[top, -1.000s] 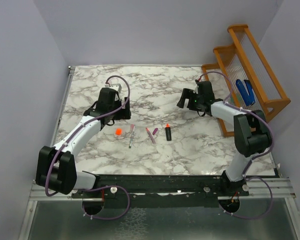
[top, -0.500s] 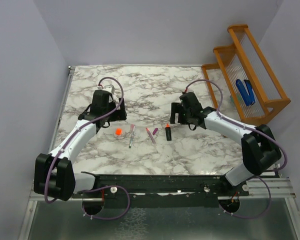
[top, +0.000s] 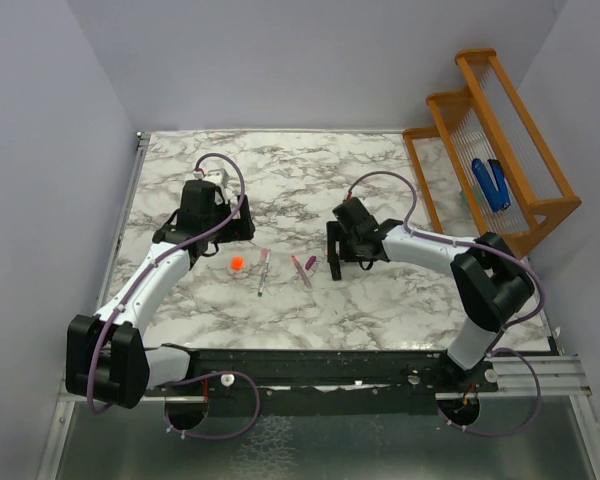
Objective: Insert the pens into the pen caps
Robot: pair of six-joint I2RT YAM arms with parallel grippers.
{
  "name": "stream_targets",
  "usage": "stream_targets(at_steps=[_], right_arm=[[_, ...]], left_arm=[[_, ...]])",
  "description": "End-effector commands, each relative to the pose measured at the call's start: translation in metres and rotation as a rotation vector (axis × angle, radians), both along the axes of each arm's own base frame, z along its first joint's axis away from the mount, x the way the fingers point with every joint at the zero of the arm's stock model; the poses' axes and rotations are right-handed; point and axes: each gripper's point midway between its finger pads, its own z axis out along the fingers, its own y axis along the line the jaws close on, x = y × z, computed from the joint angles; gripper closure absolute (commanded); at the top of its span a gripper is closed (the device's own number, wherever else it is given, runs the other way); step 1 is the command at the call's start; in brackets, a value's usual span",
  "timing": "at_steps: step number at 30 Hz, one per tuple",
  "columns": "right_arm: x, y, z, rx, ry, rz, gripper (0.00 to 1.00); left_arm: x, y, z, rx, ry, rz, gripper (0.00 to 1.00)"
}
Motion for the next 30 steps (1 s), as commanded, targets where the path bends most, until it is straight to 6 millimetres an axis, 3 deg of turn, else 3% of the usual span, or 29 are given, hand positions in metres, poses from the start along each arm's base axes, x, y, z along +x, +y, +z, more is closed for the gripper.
stream_targets(at_steps=[1, 12, 17, 26, 30], right_arm=[[0.005, 0.015, -0.002, 0.0, -0.012, 0.014, 0.22], [0.004, 0.022, -0.011, -0.017, 0.0, 0.037, 0.31], [0.004, 0.029, -0.015, -0.024, 0.005, 0.056, 0.45], [-0.002, 0.033, -0.028, -0.087, 0.028, 0.084, 0.5], [-0.006, 0.026, -0.03, -0.115, 0.038, 0.075, 0.47]], left_arm=[[-0.005, -0.001, 0.0, -0.012, -0.001, -0.018, 0.01], [-0.005, -0.001, -0.001, -0.014, 0.002, -0.024, 0.01], [-0.005, -0.001, -0.001, -0.015, 0.003, -0.022, 0.01], [-0.006, 0.001, -0.004, -0.005, 0.013, -0.013, 0.01], [-0.006, 0.001, -0.006, -0.003, 0.017, -0.012, 0.01]])
